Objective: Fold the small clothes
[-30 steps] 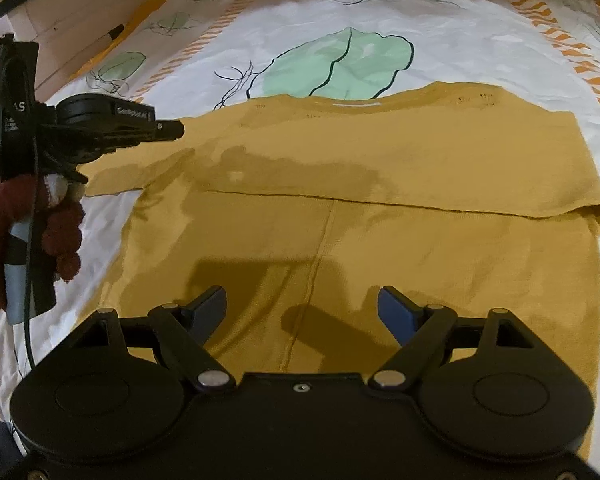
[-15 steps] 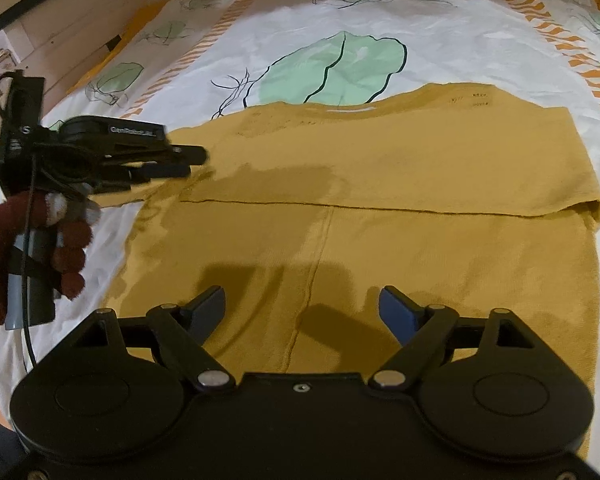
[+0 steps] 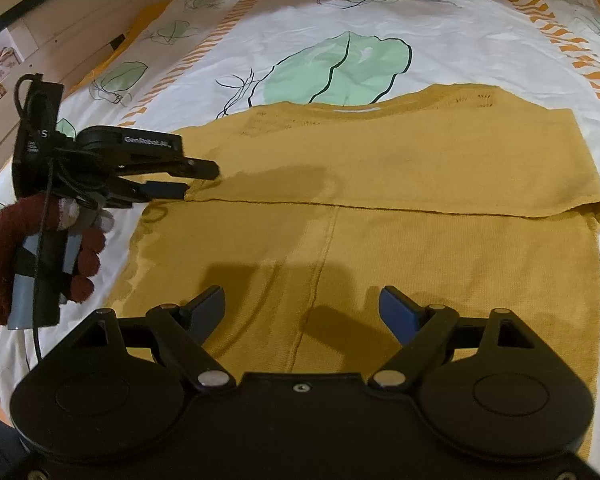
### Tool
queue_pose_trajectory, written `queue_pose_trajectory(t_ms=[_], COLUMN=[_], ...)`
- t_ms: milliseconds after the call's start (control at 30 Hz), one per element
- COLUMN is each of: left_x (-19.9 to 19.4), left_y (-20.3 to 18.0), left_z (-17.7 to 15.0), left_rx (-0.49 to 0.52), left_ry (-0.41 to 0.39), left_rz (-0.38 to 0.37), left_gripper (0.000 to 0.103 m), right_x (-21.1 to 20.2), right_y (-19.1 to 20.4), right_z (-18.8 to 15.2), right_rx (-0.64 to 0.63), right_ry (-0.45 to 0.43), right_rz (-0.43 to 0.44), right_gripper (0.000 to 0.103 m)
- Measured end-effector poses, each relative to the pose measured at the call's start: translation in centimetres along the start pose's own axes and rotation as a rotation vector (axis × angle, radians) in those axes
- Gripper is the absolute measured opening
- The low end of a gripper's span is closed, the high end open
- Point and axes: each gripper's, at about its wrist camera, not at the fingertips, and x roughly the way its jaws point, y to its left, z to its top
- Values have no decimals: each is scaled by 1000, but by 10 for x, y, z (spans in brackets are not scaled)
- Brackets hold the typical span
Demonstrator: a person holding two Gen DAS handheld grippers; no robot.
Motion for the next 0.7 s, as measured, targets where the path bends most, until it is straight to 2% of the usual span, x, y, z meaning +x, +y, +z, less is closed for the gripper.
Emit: queue_pose_trajectory(t_ms=[33,67,100,167,333,433,500,567,600,633,700], left_x=[1,0,0,-4,-25,-22,-14,-4,-1,-1,-2], left_y=[-1,-1,-2,-7,-22,-17,-11,-6,-4,-1,0], left_z=[-1,-2,-3,-4,0,1,1,2,2,2,3], left_rx=[1,-1,0,18,105,116,96,86,81,77,73], left_ry=[-5,-19,-31,-57,-187,-177,-148,-86,-67,-60,-56], left_rz=[-13,-25,-30,-15,89,106,95,79,70,60,49], left_gripper=[46,26,12,9,9,9,14,32,34,37,46], right_x=[0,1,2,4,5,6,6,7,7,8,9], right_y=[1,1,1,3,6,7,7,7,6,5,5], right_z=[0,-1,-1,-2,-3,-3,-4,-4,-4,-4,-4], right_rx=[0,-2,-4,-8,-17,-20,-20,-20,-19,-18,-15], right_ry=[1,4,6,13,19,21,23,25,27,29,37], right_rz=[0,1,1,2,11,14,13,10,8,7,5], right_gripper=[86,86,86,86,86,86,86,87,88,93,95])
